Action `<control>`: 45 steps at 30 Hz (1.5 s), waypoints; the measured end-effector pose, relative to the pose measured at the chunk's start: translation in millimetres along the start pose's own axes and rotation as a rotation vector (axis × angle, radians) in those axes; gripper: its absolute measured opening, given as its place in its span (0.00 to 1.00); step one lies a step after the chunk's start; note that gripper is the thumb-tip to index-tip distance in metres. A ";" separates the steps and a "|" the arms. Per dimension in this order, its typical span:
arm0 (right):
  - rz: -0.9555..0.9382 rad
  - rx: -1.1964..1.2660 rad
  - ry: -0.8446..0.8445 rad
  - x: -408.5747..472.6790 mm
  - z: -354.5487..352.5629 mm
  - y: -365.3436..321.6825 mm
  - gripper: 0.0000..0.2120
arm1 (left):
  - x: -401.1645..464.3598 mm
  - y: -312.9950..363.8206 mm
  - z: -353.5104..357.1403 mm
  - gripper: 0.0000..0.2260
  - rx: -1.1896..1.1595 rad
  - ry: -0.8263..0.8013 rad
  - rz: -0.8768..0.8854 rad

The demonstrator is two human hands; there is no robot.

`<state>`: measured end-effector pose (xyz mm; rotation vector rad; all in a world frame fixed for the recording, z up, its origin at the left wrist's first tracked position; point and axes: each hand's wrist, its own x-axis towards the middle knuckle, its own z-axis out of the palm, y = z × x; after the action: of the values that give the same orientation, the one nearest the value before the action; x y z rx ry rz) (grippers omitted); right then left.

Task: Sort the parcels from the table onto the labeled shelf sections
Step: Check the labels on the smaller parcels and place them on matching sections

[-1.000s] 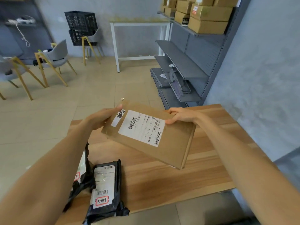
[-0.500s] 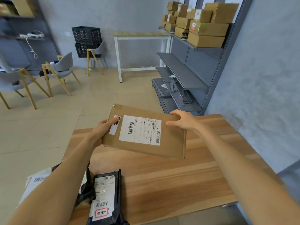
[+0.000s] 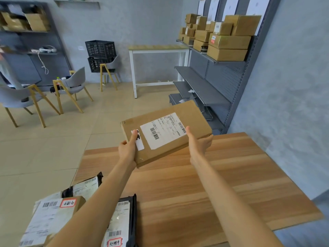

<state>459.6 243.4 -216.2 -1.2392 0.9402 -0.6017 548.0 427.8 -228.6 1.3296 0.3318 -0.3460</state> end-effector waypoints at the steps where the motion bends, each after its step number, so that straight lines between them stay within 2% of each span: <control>1: 0.038 0.049 -0.006 -2.1 2.7 0.6 0.53 | -4.1 -1.5 4.0 0.31 -0.011 0.004 -0.001; 4: 0.162 0.210 -0.066 -8.2 11.8 3.4 0.48 | -20.2 -8.1 18.6 0.26 -0.036 -0.026 -0.002; 7: 0.135 0.263 -0.123 -9.9 13.6 1.6 0.43 | -29.6 -16.6 25.5 0.28 -0.031 -0.062 0.007; 11: 0.076 0.235 -0.138 -4.3 0.7 -8.8 0.37 | -24.3 -16.3 14.7 0.35 0.083 -0.160 0.016; 17: -0.016 0.026 -0.277 10.2 -25.4 -29.3 0.27 | -6.3 17.5 -3.8 0.40 0.257 -0.142 0.142; 22: -0.062 -0.133 -0.486 14.6 -25.5 -41.4 0.26 | -15.6 33.2 13.3 0.41 0.483 -0.370 0.168; 25: -0.055 -0.156 -0.549 16.4 -26.3 -47.8 0.26 | -25.9 31.0 23.6 0.38 0.498 -0.535 0.114; 28: -0.061 -0.166 -0.545 19.6 -29.0 -50.6 0.30 | -38.0 29.6 34.8 0.24 0.375 -0.581 0.074; 30: -0.057 -0.146 -0.520 20.9 -31.2 -51.7 0.33 | -42.7 30.7 42.2 0.20 0.300 -0.592 0.043; 36: -0.017 -0.106 -0.489 18.6 -46.0 -59.9 0.27 | -44.6 35.6 66.6 0.23 0.233 -0.555 0.059; 39: -0.001 -0.104 -0.477 19.9 -58.1 -64.2 0.27 | -45.3 36.8 81.5 0.30 0.222 -0.540 0.084; 42: -0.029 -0.092 -0.399 20.3 -73.2 -73.0 0.21 | -45.6 32.9 96.8 0.36 0.221 -0.562 0.083; 45: -0.059 -0.094 -0.336 24.0 -88.7 -78.3 0.20 | -57.4 30.0 109.7 0.34 0.246 -0.603 0.097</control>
<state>403.9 158.2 -151.2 -1.4046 0.6575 -0.3821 513.1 329.8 -155.0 1.4042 -0.2875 -0.6989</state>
